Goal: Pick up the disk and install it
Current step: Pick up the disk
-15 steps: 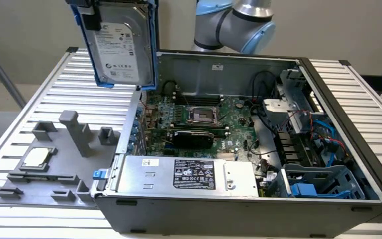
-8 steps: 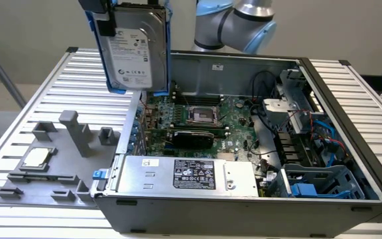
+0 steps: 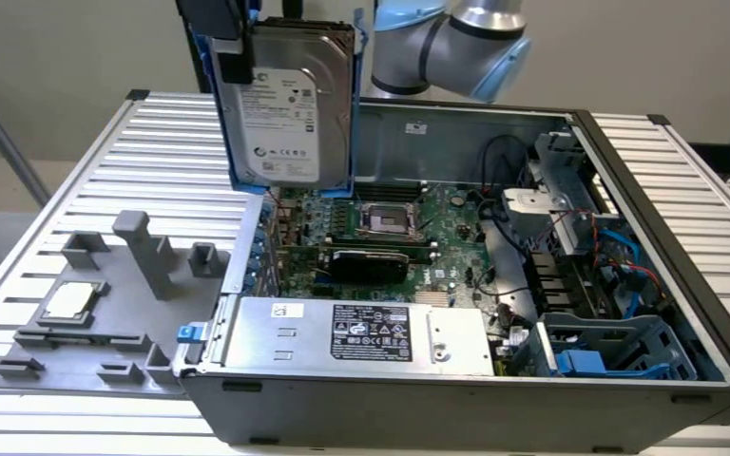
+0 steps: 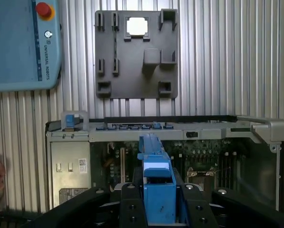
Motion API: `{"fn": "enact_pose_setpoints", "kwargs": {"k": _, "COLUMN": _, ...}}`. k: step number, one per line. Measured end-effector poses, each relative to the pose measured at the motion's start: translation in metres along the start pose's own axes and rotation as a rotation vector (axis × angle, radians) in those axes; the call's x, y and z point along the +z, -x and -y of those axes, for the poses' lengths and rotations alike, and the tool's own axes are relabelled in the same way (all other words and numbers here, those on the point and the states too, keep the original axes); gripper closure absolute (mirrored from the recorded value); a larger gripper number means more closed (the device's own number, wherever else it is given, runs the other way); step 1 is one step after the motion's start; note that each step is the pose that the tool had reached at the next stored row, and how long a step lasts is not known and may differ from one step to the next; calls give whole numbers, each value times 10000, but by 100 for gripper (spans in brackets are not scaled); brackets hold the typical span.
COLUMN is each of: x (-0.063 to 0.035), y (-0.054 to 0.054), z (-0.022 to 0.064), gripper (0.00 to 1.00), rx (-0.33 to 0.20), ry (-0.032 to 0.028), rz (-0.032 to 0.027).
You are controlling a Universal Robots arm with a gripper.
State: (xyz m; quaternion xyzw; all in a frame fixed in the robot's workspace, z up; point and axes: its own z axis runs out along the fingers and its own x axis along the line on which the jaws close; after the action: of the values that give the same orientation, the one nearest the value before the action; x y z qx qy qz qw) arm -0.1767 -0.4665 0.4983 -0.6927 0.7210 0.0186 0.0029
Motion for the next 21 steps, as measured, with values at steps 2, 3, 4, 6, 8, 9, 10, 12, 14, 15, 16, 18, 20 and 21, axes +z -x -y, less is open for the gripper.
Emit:
{"fn": "enact_pose_setpoints", "kwargs": {"k": 2, "x": -2, "y": -37, "z": 84, "gripper": 67, "rx": 0, "ry": 0, "rz": 0}}
{"fn": "enact_pose_setpoints", "kwargs": {"k": 3, "x": -3, "y": -56, "z": 127, "gripper": 67, "rx": 0, "ry": 0, "rz": 1}}
{"fn": "enact_pose_setpoints", "kwargs": {"k": 4, "x": -4, "y": -74, "z": 170, "gripper": 67, "rx": 0, "ry": 0, "rz": 0}}
{"fn": "enact_pose_setpoints", "kwargs": {"k": 6, "x": -7, "y": -111, "z": 257, "gripper": 67, "rx": 0, "ry": 0, "rz": -1}}
{"fn": "enact_pose_setpoints", "kwargs": {"k": 8, "x": -8, "y": -149, "z": 346, "gripper": 67, "rx": -1, "ry": -1, "rz": 1}}
{"fn": "enact_pose_setpoints", "kwargs": {"k": 9, "x": -10, "y": -166, "z": 390, "gripper": 67, "rx": -1, "ry": 0, "rz": 0}}
{"fn": "enact_pose_setpoints", "kwargs": {"k": 10, "x": -11, "y": -183, "z": 435, "gripper": 67, "rx": 0, "ry": 0, "rz": 0}}
{"fn": "enact_pose_setpoints", "kwargs": {"k": 12, "x": -13, "y": -217, "z": 525, "gripper": 67, "rx": 0, "ry": 0, "rz": 0}}
{"fn": "enact_pose_setpoints", "kwargs": {"k": 14, "x": -15, "y": -250, "z": 616, "gripper": 67, "rx": -1, "ry": 0, "rz": 1}}
{"fn": "enact_pose_setpoints", "kwargs": {"k": 15, "x": -16, "y": -268, "z": 666, "gripper": 67, "rx": -1, "ry": 0, "rz": 1}}
{"fn": "enact_pose_setpoints", "kwargs": {"k": 16, "x": -17, "y": -284, "z": 711, "gripper": 67, "rx": 0, "ry": 0, "rz": 0}}
{"fn": "enact_pose_setpoints", "kwargs": {"k": 18, "x": -19, "y": -316, "z": 803, "gripper": 67, "rx": 0, "ry": 0, "rz": 0}}
{"fn": "enact_pose_setpoints", "kwargs": {"k": 20, "x": -21, "y": -349, "z": 895, "gripper": 67, "rx": 0, "ry": 0, "rz": 0}}
{"fn": "enact_pose_setpoints", "kwargs": {"k": 21, "x": -21, "y": -364, "z": 941, "gripper": 67, "rx": -1, "ry": 0, "rz": 1}}
